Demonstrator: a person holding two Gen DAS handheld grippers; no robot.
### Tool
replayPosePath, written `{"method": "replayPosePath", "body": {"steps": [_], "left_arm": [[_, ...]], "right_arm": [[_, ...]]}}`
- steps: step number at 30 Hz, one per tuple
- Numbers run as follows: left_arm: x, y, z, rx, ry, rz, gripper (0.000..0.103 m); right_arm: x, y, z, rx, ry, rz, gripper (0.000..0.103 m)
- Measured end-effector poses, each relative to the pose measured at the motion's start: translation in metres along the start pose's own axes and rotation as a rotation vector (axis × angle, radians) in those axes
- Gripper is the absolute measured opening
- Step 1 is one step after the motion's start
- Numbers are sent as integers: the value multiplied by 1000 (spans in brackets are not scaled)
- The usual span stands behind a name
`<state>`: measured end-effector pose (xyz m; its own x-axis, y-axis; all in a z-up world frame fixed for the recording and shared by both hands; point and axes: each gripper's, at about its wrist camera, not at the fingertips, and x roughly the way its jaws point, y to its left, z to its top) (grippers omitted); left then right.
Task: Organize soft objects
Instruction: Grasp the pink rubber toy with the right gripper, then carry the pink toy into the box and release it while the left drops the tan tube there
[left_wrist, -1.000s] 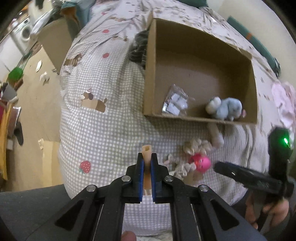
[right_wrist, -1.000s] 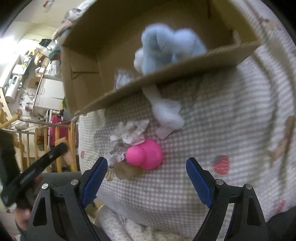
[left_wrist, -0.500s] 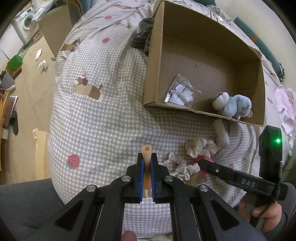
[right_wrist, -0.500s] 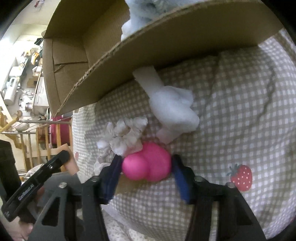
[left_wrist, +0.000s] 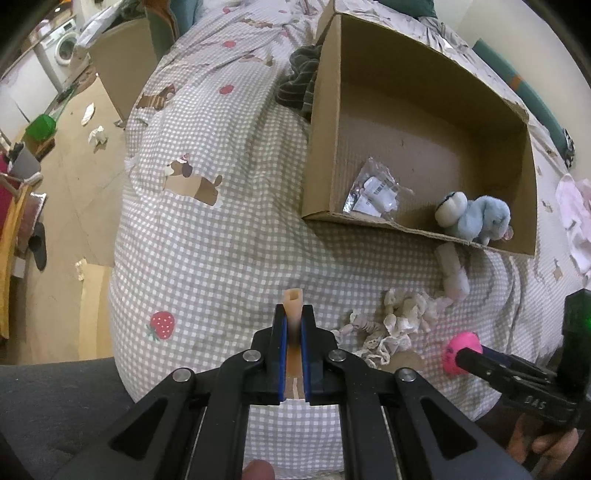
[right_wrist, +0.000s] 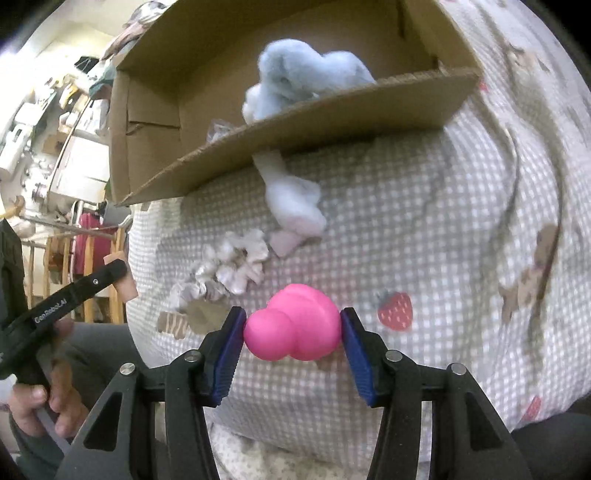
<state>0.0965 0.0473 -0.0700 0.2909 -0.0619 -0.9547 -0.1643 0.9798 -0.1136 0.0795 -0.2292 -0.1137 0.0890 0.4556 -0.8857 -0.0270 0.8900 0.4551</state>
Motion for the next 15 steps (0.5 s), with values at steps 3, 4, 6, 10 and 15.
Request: {"method": "replayPosePath", "body": {"steps": [3, 4, 6, 10, 15], "left_arm": [[-4, -3, -3, 21, -20, 17, 6], [-6, -4, -4, 27, -26, 22, 6], [-13, -6, -7, 42, -42, 25, 6], [-30, -9, -6, 52, -79, 6, 6], [-62, -16, 17, 39, -141, -24, 6]], "right_arm": [[-13, 0, -1, 1, -42, 8, 55], [-20, 1, -1, 3, -63, 23, 55], [-36, 1, -2, 3, -104, 39, 55], [-71, 10, -2, -29, -193, 69, 55], [-119, 30, 12, -114, -306, 63, 55]]}}
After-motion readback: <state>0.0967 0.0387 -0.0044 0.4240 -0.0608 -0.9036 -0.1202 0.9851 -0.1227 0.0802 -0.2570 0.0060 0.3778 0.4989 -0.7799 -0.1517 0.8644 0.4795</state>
